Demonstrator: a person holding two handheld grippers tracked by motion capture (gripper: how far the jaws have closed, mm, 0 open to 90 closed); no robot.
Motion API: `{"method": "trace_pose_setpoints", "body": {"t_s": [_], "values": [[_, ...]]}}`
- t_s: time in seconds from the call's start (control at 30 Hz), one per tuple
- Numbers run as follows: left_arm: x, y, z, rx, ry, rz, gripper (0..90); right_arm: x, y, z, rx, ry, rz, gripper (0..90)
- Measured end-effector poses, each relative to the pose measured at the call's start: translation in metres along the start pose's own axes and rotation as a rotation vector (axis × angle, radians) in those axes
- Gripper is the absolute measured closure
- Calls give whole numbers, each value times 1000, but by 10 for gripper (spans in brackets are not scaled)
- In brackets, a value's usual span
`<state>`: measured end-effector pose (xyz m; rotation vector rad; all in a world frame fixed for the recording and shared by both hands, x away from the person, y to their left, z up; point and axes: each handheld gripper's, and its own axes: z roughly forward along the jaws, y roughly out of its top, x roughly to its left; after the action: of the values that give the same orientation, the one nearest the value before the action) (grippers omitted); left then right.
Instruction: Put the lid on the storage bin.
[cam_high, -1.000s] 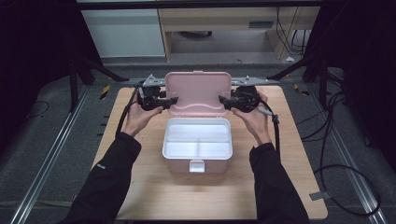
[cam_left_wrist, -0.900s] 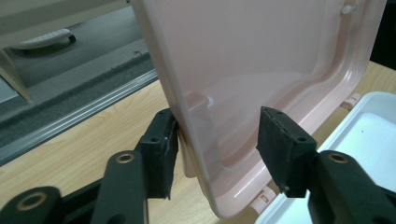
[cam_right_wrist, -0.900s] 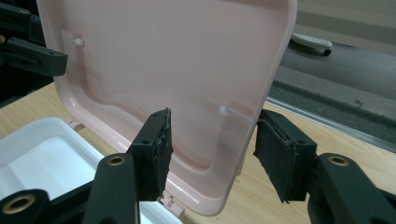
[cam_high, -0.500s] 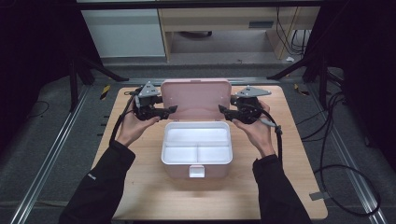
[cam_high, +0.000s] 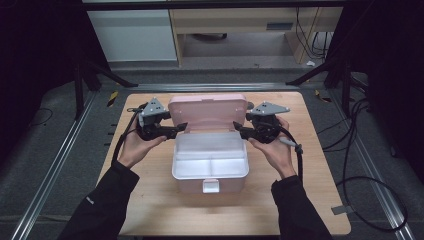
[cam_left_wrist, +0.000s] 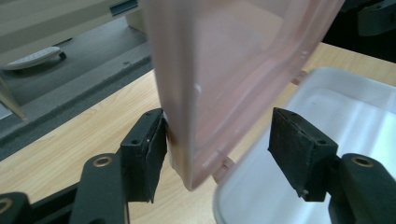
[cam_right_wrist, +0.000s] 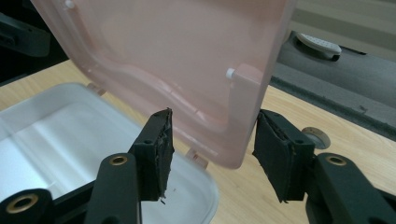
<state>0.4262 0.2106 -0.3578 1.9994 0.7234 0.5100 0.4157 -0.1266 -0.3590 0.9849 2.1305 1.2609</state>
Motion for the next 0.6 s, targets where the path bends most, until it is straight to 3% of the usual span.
{"method": "trace_pose_setpoints", "body": {"t_s": [0.13,0.33,0.43,0.6], "values": [[-6,-6,-9,-2,-10,4,385,3,-5,-9,-13,24,7,488],[-7,-20,-22,-4,1,-26,424,6,-20,-26,-23,54,-6,538],[-4,-28,-27,1,13,-46,428,5,-24,-29,-26,52,-5,542],[-7,-35,-28,17,6,-37,418,6,-29,-30,-24,58,-3,546]]}}
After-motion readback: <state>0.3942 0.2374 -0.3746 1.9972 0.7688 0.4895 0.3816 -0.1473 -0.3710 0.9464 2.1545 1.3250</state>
